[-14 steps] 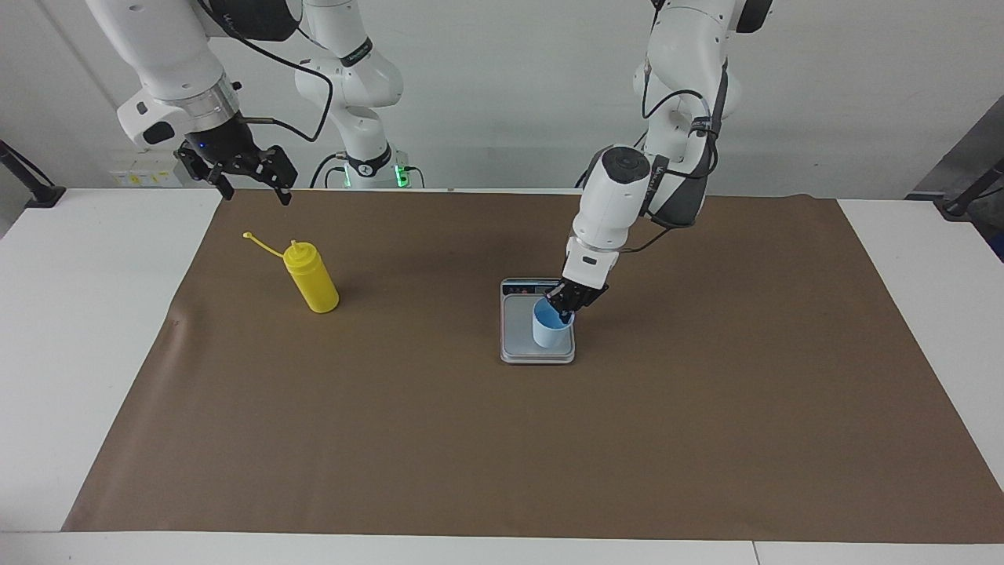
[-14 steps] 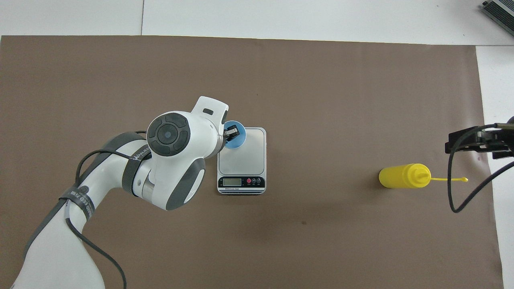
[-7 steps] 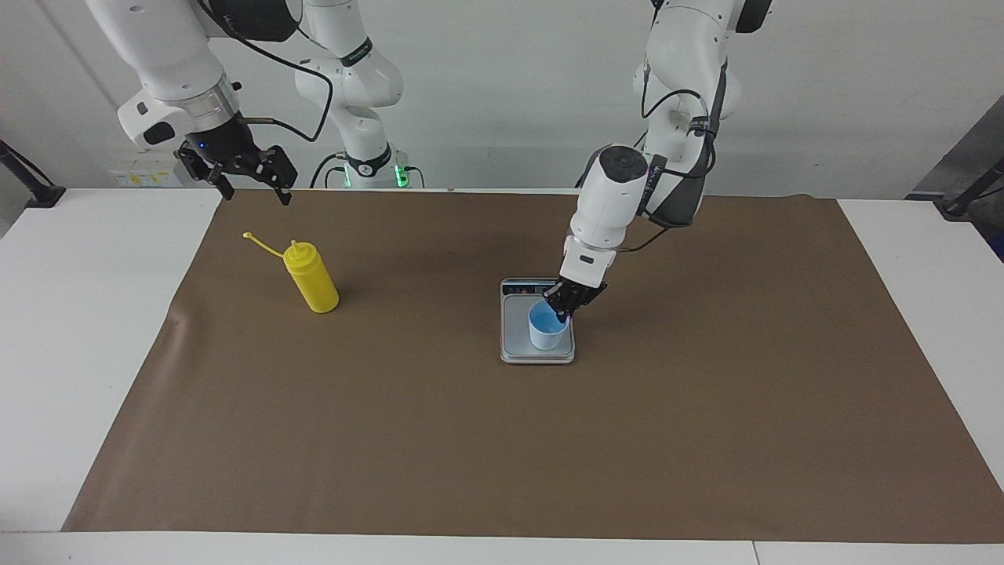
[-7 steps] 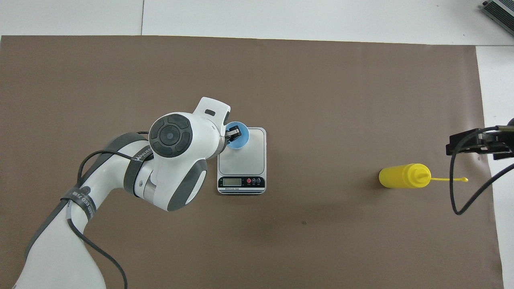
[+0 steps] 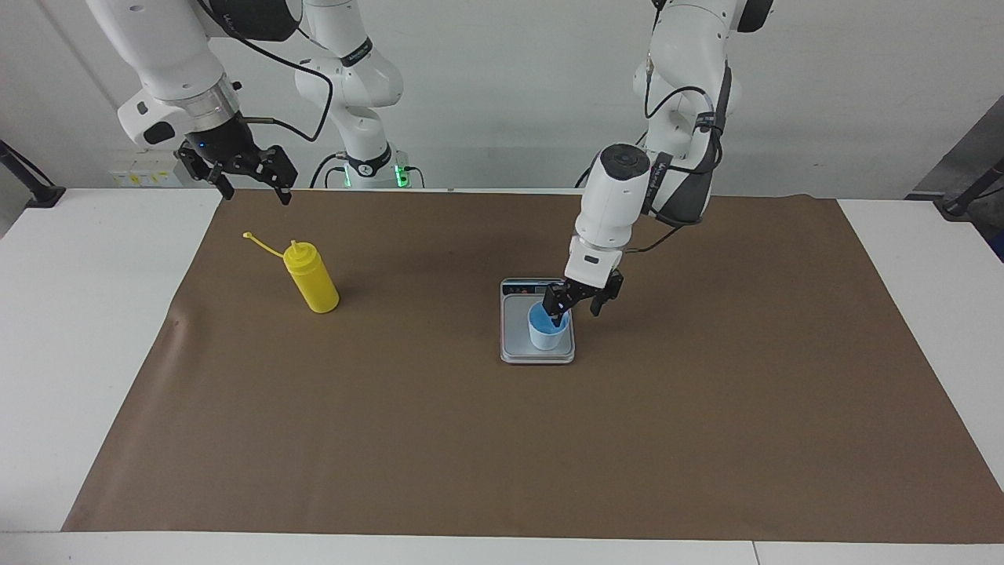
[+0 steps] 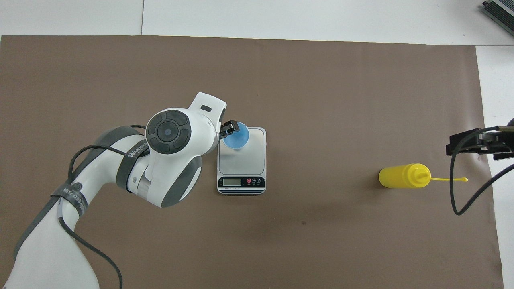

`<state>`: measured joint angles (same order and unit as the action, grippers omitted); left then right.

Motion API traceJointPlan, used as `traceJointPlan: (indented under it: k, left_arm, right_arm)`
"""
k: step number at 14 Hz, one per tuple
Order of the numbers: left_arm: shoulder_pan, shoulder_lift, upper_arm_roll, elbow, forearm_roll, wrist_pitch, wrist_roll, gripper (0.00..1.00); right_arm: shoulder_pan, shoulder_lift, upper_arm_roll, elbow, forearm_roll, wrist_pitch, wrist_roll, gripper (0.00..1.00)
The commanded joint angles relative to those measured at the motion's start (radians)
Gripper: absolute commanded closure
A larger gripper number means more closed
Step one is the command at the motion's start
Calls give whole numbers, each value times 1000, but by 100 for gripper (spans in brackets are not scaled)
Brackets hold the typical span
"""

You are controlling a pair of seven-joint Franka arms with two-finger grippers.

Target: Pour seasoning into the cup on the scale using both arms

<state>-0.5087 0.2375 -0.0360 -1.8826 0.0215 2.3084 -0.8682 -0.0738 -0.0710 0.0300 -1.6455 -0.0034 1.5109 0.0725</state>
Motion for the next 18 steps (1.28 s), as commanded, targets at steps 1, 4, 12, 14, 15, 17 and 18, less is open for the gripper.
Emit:
traceJointPlan:
  k: [1, 4, 12, 14, 15, 17, 18]
  left_arm:
    - [64, -65, 1, 22, 31, -92, 105, 0]
    - [128, -118, 2, 22, 29, -177, 240, 0]
    - [346, -182, -1, 14, 8, -306, 590, 0]
    - [389, -194, -1, 16, -34, -328, 661, 0]
    - [415, -199, -1, 16, -52, -340, 707, 0]
    - [452, -216, 4, 25, -63, -386, 790, 0]
    - [466, -225, 5, 28, -63, -402, 810, 0]
  right_arm:
    - [-15, -24, 7, -25, 8, 2, -26, 0]
    - [-15, -24, 7, -25, 8, 5, -26, 0]
    - [-34, -24, 4, -16, 8, 6, -127, 0]
    - [-47, -30, -2, -25, 8, 11, -215, 0]
    - [-66, -33, -2, -34, 13, 15, -271, 0]
    - [-93, -49, -4, -72, 22, 67, -396, 0]
    - [-110, -55, -4, -94, 22, 86, -443, 0]
